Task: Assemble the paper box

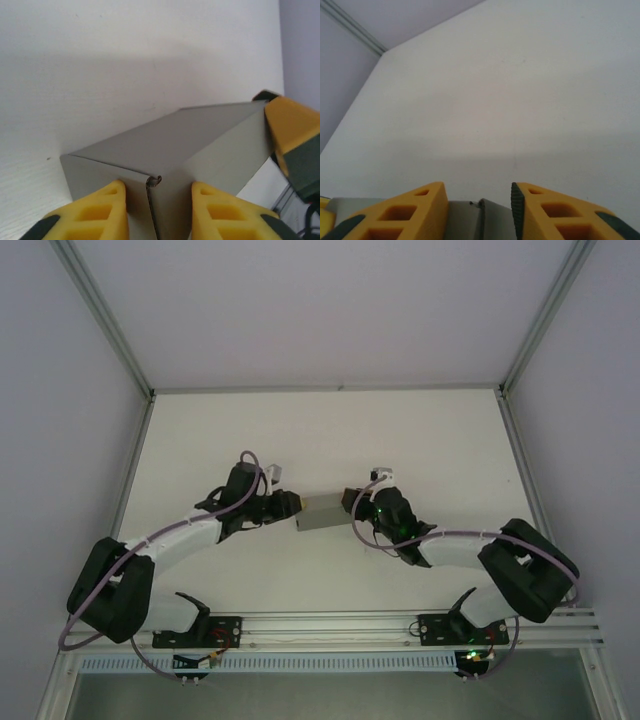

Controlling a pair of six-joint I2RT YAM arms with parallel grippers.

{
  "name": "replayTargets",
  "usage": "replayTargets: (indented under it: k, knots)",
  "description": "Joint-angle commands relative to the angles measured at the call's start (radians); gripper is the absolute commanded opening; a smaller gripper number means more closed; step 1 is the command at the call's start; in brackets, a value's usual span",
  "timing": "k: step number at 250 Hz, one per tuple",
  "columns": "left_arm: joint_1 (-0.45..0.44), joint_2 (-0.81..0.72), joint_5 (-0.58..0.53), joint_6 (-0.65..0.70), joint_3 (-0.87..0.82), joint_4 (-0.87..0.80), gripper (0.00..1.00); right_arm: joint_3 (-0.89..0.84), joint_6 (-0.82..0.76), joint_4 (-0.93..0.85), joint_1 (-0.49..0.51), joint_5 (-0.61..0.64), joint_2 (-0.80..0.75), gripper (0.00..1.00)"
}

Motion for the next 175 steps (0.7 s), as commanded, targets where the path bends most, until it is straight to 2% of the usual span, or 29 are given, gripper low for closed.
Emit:
replayTargets:
  k: [1,27,60,77,114,150,163,175]
  knots:
    - [-0.002,0.085,-0.049,-0.017,-0.113,-0.009,0.15,-0.131,-0.121,-0.177,0.024,-0.162,0.107,0.32]
    - [-0.001,0.09,-0.05,-0.015,-0.156,0.037,0.0,-0.161,-0.153,-0.104,0.028,-0.16,0.129,0.23]
    - [-0.001,0.11,-0.066,-0.003,-0.175,0.037,0.0,-0.174,-0.199,-0.037,0.036,-0.146,0.165,0.05]
    - [-0.002,0.116,-0.075,-0.003,-0.176,0.024,0.0,-0.191,-0.204,0.016,0.038,-0.144,0.177,0.0]
    - [-0.002,0.105,-0.105,-0.001,-0.163,-0.028,0.0,-0.185,-0.213,-0.003,0.037,-0.127,0.163,0.0]
    - [-0.026,0.076,-0.187,0.057,-0.077,-0.192,0.0,-0.135,-0.218,-0.151,0.038,-0.111,0.092,0.0]
    - [-0.044,0.066,-0.223,0.082,-0.026,-0.263,0.15,-0.102,-0.216,-0.225,0.037,-0.117,0.056,0.0]
    - [-0.057,0.056,-0.239,0.099,0.023,-0.314,0.21,-0.05,-0.203,-0.339,0.038,-0.118,0.022,0.11]
